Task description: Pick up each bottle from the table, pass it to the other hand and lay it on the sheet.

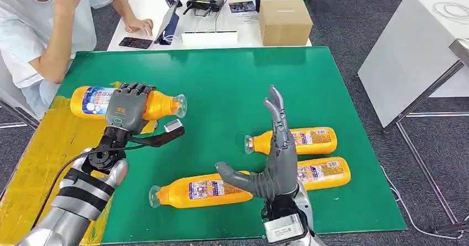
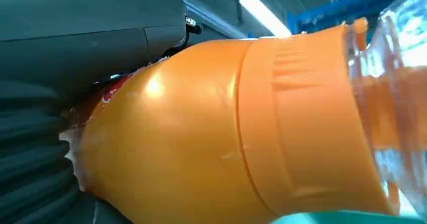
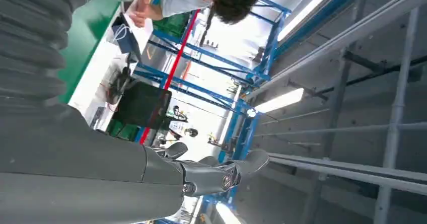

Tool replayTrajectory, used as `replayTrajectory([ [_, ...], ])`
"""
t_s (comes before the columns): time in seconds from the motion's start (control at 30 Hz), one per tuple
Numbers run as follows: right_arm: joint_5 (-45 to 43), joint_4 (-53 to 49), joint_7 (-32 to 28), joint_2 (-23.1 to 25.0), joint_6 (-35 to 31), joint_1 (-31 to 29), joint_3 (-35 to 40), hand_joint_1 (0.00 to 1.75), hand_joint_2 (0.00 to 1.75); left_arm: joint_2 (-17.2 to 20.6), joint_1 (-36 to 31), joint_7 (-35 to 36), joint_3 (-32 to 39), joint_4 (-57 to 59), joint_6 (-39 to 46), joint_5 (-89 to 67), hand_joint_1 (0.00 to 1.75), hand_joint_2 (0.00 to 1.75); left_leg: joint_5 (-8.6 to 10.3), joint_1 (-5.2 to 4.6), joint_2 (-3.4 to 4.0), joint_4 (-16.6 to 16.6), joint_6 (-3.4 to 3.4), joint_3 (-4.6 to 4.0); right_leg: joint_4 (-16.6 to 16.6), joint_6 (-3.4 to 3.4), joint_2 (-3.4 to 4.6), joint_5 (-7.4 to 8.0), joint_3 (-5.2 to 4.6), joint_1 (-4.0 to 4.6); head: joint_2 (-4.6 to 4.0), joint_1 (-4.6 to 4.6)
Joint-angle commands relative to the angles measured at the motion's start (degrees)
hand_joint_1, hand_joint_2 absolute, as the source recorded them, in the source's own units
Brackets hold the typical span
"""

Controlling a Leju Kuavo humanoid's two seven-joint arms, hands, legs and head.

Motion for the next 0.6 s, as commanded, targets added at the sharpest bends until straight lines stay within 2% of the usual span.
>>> replayTrajectory([
  [0.03, 0.4, 1.2, 0.7, -1.1, -0.1, -3.9, 1.8, 0.00, 1.75, -1.4, -15.3, 2.2, -2.5, 34.2, -0.6, -1.1, 1.75, 1.75, -0.04, 0.07, -0.13, 0.0, -0.02, 0.22, 0.0, -0.06, -0.11, -0.06, 0.29, 0.07, 0.00, 0.02],
  [0.2, -2.5, 2.4, 1.0, -1.6, 2.6, -5.1, 2.9, 0.00, 1.75, -0.9, -18.1, -0.7, 1.6, 41.8, -1.0, 2.7, 1.75, 1.75, -0.13, 0.10, 0.04, 0.0, -0.04, 0.27, 0.0, -0.07, 0.06, -0.07, 0.32, 0.11, 0.00, 0.00],
  [0.4, -3.0, 3.3, 0.9, -1.6, 3.5, -5.7, 3.1, 0.00, 1.75, -1.2, -17.8, -3.1, 5.0, 43.0, -1.1, 6.6, 1.75, 1.75, -0.06, 0.06, 0.06, 0.0, -0.01, 0.11, 0.0, -0.02, 0.06, -0.01, 0.18, 0.08, 0.00, 0.02],
  [0.43, -2.9, 3.5, 1.0, -1.5, 3.7, -5.9, 3.2, 0.00, 1.75, -1.4, -17.5, -3.7, 6.0, 43.1, -1.2, 7.8, 1.75, 1.75, -0.22, 0.16, 0.08, 0.1, -0.02, 0.39, -0.1, -0.06, 0.10, -0.11, 0.51, 0.18, 0.00, 0.00],
  [0.47, -2.9, 3.8, 1.1, -1.5, 3.8, -6.1, 3.4, 0.00, 1.75, -1.6, -17.4, -4.3, 7.3, 43.4, -1.5, 9.3, 1.75, 1.75, -0.09, 0.09, 0.07, 0.0, -0.01, 0.16, 0.0, -0.03, 0.08, -0.02, 0.23, 0.11, 0.00, 0.02],
  [0.6, -2.9, 4.2, 1.1, -1.5, 4.1, -6.4, 3.7, 0.00, 1.75, -1.6, -17.3, -4.5, 8.1, 43.9, -1.9, 10.3, 1.75, 1.75, -0.06, 0.06, 0.04, 0.0, -0.01, 0.11, 0.0, -0.03, 0.04, -0.01, 0.18, 0.08, 0.00, 0.02],
])
